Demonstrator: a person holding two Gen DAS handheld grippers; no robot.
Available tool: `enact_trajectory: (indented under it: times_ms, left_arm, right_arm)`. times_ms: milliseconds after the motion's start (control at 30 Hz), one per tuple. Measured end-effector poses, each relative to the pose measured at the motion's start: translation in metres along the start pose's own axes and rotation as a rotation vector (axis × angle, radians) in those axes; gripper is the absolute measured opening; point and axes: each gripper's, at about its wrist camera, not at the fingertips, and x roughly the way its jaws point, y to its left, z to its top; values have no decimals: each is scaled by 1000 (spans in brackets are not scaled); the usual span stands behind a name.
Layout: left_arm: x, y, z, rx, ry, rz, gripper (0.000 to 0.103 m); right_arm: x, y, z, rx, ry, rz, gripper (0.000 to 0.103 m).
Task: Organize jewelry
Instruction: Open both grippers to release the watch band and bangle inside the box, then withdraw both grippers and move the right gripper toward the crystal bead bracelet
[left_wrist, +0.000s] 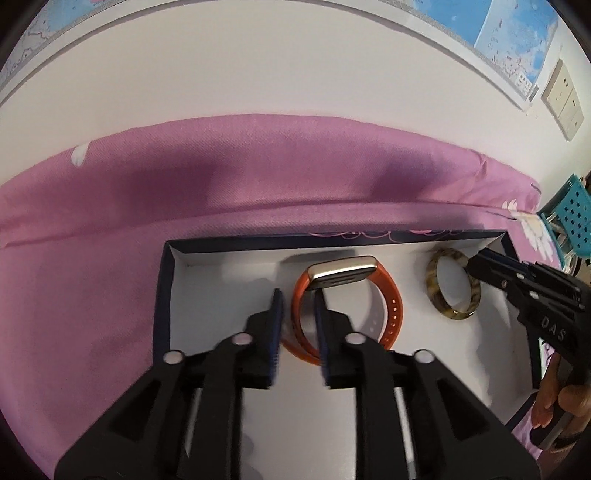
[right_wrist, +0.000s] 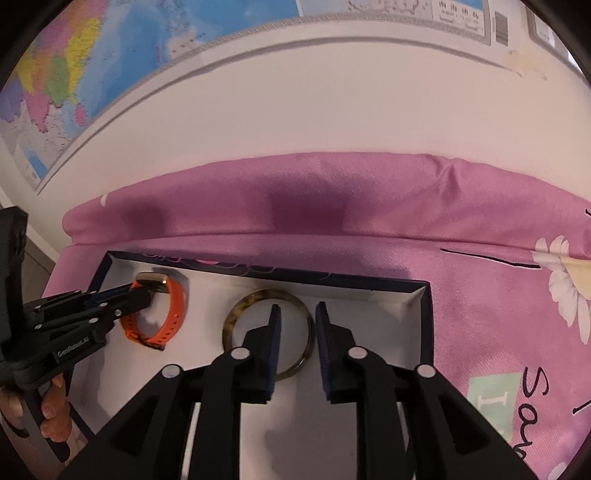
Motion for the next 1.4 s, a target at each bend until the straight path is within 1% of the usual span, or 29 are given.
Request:
enact_trajectory:
  times_ms: [67, 100, 167, 200, 267, 300, 333, 367, 433, 567, 633, 667, 733, 833, 900, 1000, 1033, 1067, 1133, 1200, 1267, 1400]
  left_arm:
    - [-5, 2, -2, -3, -20, 3, 26]
    - [-10, 3, -4, -4, -32, 9, 27]
    - [-18, 2, -7, 0, -59, 11, 31]
    - [-25, 3, -10, 5, -80, 14, 32]
    - [-38, 1, -16, 17, -124, 32, 40]
    - [-47, 0, -20, 24, -149, 41, 41]
    - [-54, -2, -24, 33, -170, 46, 45]
    - [-60, -6, -28, 43, -188, 50, 51]
    - [-75, -9, -39, 67, -233, 74, 55]
    - [-107, -16, -65, 108, -313, 113, 66]
    - [-119, -20, -78, 131, -337, 125, 69]
    - [-126, -22, -88, 144, -354, 137, 73]
    - [-136, -22, -101, 159, -375, 141, 76]
    - [-151, -21, -125, 171, -398, 134, 77]
    - [-156, -19, -137, 170, -397, 119, 77]
    - [-157, -16, -157, 162, -377, 87, 77]
    - [-156, -16, -161, 161, -373, 87, 77]
    - [-155, -16, -168, 163, -365, 87, 77]
    - [-152, -16, -178, 163, -355, 86, 77]
    - [-150, -17, -187, 163, -344, 75, 77]
    - [-148, -17, -195, 156, -334, 64, 77]
    - [-146, -18, -203, 146, -317, 47, 77]
  right_arm:
    - [-11, 0, -3, -2, -30, 22, 23]
    - [-17, -1, -3, -4, -45, 31, 24]
    - [-29, -1, -6, -10, -73, 51, 30]
    - [-34, 0, -7, -14, -84, 55, 30]
    - [-45, 1, -12, -22, -108, 67, 34]
    - [-53, 2, -15, -28, -129, 75, 35]
    - [-58, 3, -17, -35, -137, 78, 37]
    - [-62, 5, -19, -42, -145, 83, 42]
    - [-74, 9, -27, -62, -173, 84, 52]
    - [-93, 16, -45, -114, -207, 98, 60]
    - [-105, 21, -58, -146, -227, 104, 62]
    - [-112, 22, -66, -159, -238, 107, 62]
    - [-121, 26, -80, -183, -251, 124, 62]
    - [-135, 31, -102, -218, -261, 137, 62]
    - [-143, 32, -120, -243, -257, 145, 62]
    - [-146, 35, -145, -275, -223, 141, 57]
    - [-144, 35, -153, -278, -201, 138, 51]
    - [-141, 36, -161, -285, -177, 135, 47]
    - [-137, 38, -176, -300, -146, 122, 45]
    - [-131, 38, -191, -302, -112, 129, 42]
    - [-126, 38, -202, -296, -84, 136, 41]
    - [-120, 39, -212, -294, -65, 133, 40]
